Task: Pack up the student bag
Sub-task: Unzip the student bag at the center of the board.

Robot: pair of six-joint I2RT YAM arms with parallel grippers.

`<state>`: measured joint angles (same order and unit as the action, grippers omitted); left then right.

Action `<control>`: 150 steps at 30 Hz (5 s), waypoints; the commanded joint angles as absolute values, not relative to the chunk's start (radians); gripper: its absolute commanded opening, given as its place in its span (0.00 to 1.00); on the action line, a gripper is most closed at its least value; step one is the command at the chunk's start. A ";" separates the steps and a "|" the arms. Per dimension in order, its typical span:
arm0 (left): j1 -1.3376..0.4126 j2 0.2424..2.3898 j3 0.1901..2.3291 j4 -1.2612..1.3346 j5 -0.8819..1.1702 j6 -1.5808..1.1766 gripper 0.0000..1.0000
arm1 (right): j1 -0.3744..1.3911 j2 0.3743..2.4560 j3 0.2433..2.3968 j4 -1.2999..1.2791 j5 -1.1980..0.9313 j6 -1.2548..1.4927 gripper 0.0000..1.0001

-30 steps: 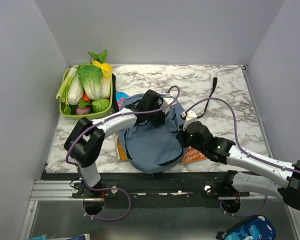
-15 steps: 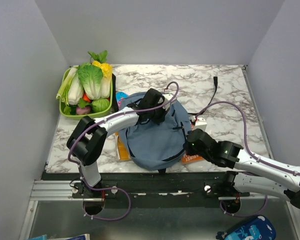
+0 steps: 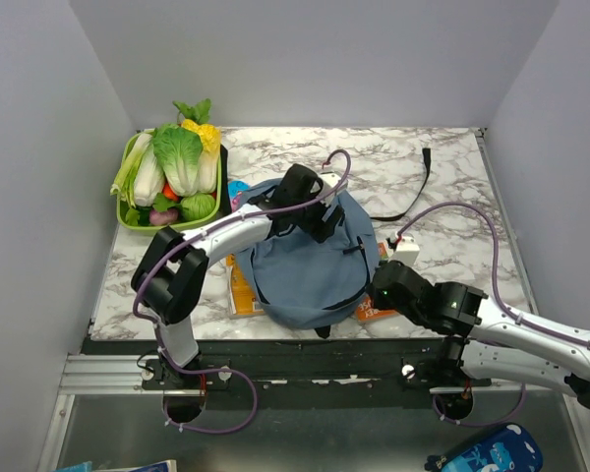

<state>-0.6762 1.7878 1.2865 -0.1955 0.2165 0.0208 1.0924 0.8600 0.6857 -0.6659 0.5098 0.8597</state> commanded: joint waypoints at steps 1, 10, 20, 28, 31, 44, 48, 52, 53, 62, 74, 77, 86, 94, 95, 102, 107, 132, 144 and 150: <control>-0.670 1.686 1.313 -0.247 0.260 0.135 0.94 | 1.100 0.830 0.719 -0.710 0.606 0.893 0.01; -0.680 1.718 1.396 -0.343 0.760 0.566 0.99 | 1.100 0.798 0.721 -0.785 0.681 0.985 0.01; -0.791 1.997 1.678 -0.718 0.752 1.067 0.99 | 1.100 0.787 0.718 -0.798 0.684 1.016 0.01; -0.836 2.033 1.674 -0.712 0.739 1.255 0.98 | 1.100 0.816 0.729 -0.766 0.663 0.985 0.01; -0.847 2.042 1.678 -0.689 0.750 1.281 0.97 | 1.100 0.815 0.726 -0.717 0.647 0.939 0.01; -0.873 2.175 1.854 -0.899 0.920 1.341 0.72 | 1.100 0.781 0.683 -0.572 0.635 0.836 0.01; -0.874 2.232 1.924 -1.029 0.931 1.431 0.58 | 1.100 0.765 0.669 -0.566 0.644 0.839 0.01; -0.871 2.264 1.957 -1.040 0.933 1.424 0.31 | 1.100 0.752 0.660 -0.566 0.655 0.842 0.01; -0.871 2.266 1.954 -1.019 0.934 1.399 0.12 | 1.100 0.750 0.655 -0.566 0.655 0.845 0.01; -0.822 2.192 1.836 -0.274 0.789 0.698 0.00 | 1.100 0.753 0.660 -0.612 0.687 0.865 0.01; -0.802 2.232 1.936 -0.054 0.575 0.335 0.00 | 1.100 0.802 0.664 -0.536 0.621 0.825 0.01; -0.799 2.243 1.965 -0.061 0.506 0.304 0.00 | 1.101 0.830 0.657 -0.444 0.555 0.784 0.01; -0.799 2.293 2.063 -0.046 0.194 0.201 0.00 | 1.195 1.063 0.732 -0.267 0.434 0.742 0.01; -0.761 2.263 2.051 -0.187 0.241 0.170 0.59 | 1.207 1.060 0.732 -0.363 0.573 0.874 0.01; -0.756 2.250 2.068 -0.216 0.239 0.175 0.69 | 1.207 1.045 0.727 -0.398 0.596 0.891 0.01; -0.706 2.091 1.985 -0.405 0.362 0.259 0.98 | 1.207 0.948 0.693 -0.468 0.701 0.939 0.01; -0.698 2.002 1.855 -0.509 0.581 0.213 0.86 | 1.207 0.943 0.680 -0.463 0.703 0.950 0.01; -0.775 2.128 1.920 -0.931 0.764 0.439 0.67 | 1.207 1.066 0.762 -0.397 0.664 0.867 0.01; -0.796 2.154 1.959 -1.008 0.885 0.503 0.70 | 1.207 1.100 0.778 -0.380 0.644 0.847 0.01; -0.818 2.174 1.973 -1.048 0.933 0.577 0.77 | 1.207 1.115 0.779 -0.367 0.632 0.839 0.01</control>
<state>-0.7959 2.1475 1.9316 -0.9966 0.8509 0.5011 1.2026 1.1038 0.7513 -0.3958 0.6373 0.8516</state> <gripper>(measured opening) 0.737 0.013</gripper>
